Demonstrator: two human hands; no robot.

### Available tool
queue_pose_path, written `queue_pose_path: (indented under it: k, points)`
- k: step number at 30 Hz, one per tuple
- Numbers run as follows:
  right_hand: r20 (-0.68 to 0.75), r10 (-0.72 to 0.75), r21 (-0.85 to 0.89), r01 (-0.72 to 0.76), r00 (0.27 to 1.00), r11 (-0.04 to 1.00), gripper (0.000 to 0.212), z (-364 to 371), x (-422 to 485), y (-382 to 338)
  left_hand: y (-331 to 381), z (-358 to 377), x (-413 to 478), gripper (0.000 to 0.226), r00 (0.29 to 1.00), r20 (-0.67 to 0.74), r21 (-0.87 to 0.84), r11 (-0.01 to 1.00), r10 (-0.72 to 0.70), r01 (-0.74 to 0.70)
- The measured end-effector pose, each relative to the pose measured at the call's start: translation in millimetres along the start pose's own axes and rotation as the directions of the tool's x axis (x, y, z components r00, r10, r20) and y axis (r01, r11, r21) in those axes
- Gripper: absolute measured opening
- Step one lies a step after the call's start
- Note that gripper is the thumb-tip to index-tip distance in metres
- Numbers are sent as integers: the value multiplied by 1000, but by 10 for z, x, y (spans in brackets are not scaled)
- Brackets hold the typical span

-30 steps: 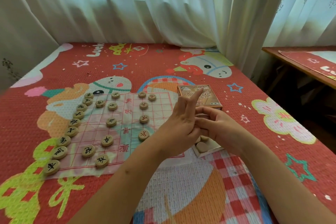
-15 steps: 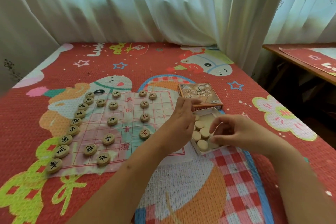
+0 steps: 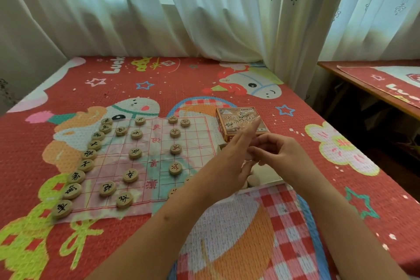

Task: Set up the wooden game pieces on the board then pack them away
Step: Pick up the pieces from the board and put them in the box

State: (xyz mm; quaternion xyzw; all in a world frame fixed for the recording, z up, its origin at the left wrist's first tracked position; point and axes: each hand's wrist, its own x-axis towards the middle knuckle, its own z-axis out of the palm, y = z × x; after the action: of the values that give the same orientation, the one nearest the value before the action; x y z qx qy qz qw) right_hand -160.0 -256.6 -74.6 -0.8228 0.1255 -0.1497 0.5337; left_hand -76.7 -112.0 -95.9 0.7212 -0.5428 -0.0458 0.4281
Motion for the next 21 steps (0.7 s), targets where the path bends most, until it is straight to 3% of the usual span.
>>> queue_pose_path:
  k: [4, 8, 12, 14, 17, 19, 21]
  points:
    - [-103, -31, -307, -2, 994, 952, 3, -183, 0, 82, -171, -38, 7, 76, 987, -160, 220, 973, -30, 65]
    - [93, -34, -557, 80, 995, 827, 9, -255, -144, 160, -272, -174, 7, 57, 942, -323, 296, 936, -88, 189]
    - [121, -65, -572, 123, 990, 811, 7, -215, -203, 252, -284, -522, -73, 40, 902, -394, 198, 942, -178, 272]
    - [33, -89, -570, 92, 995, 816, 13, -214, -196, 225, -316, -792, -207, 33, 891, -395, 142, 943, -226, 302]
    - [-97, -270, -672, 137, 958, 727, 17, -94, -199, 79, -422, -1208, -500, 28, 874, -403, 164, 918, -272, 361]
    - [-43, -350, -691, 225, 936, 687, 16, 161, -244, -61, -535, -1441, -698, 28, 844, -429, 179, 886, -322, 428]
    - [112, -349, -648, 334, 931, 684, 17, 505, -297, -187, -640, -1611, -879, 27, 818, -438, 180, 855, -373, 487]
